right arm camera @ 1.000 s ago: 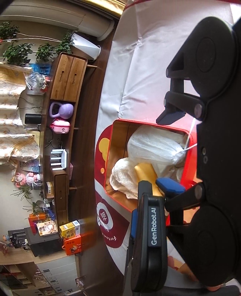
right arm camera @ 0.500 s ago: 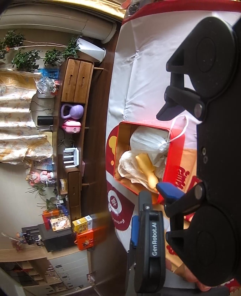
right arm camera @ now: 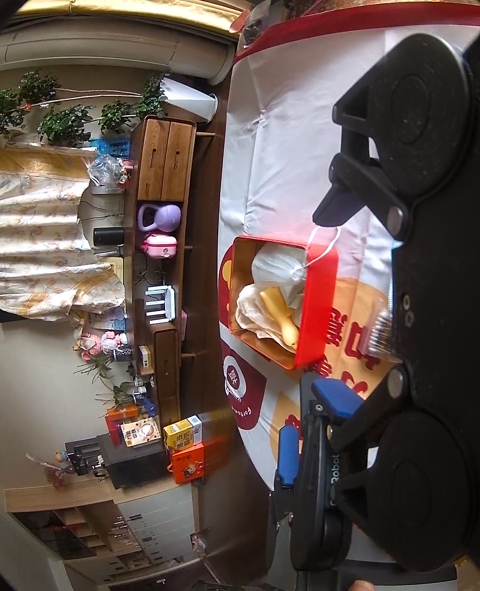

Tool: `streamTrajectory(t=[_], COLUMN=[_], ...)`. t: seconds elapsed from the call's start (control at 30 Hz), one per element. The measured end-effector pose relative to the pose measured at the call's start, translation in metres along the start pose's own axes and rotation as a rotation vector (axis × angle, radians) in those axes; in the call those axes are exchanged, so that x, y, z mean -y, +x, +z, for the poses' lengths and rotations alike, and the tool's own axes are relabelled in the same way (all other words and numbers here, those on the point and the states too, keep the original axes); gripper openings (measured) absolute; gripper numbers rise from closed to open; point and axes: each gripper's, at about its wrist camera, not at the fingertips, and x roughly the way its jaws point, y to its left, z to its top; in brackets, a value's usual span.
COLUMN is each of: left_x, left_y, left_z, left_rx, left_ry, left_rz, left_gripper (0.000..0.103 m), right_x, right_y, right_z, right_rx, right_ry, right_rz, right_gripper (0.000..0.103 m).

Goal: Organize soft objects
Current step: 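Open both grippers to release the duck and bag in the tin, withdraw, then grasp the cotton swab bag with the left gripper while the right gripper grasps the mask pack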

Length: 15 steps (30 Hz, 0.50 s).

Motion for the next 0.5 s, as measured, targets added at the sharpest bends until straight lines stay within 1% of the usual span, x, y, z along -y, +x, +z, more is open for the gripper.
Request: streamTrajectory(t=[0.1,0.23,0.3,0.33,0.37,0.5], left_x=[0.005,0.009,0.011,0.012,0.012,0.014], left_y=[-0.009,-0.017,-0.021,-0.023,-0.025,-0.025], left_z=[-0.011,-0.026,-0.033,-0.036,-0.039,-0.052], left_rx=[-0.002,-0.009,-0.008,-0.002,0.003,-0.006], left_ry=[0.004,0.008,0.005,-0.001,-0.007,-0.024], left_rz=[-0.005,-0.015,-0.02,-0.019,-0.017,-0.016], left_gripper=[0.071,0.071,0.076,0.082,0.084,0.084], right_x=[0.001,0.001,0.002,0.003,0.004,0.003], right_y=[-0.011,-0.021,-0.025,-0.027,-0.029,-0.032], right_z=[-0.009,-0.022,-0.029,-0.033,-0.038,-0.054], right_rx=[0.011,0.023,0.026,0.029,0.03,0.03], right_ry=[0.008,0.015,0.025,0.031,0.034,0.026], right_rz=[0.002,-0.008,-0.014,-0.017,-0.018,-0.032], right_gripper=[0.098,0.102,0.102,0.102,0.103,0.103])
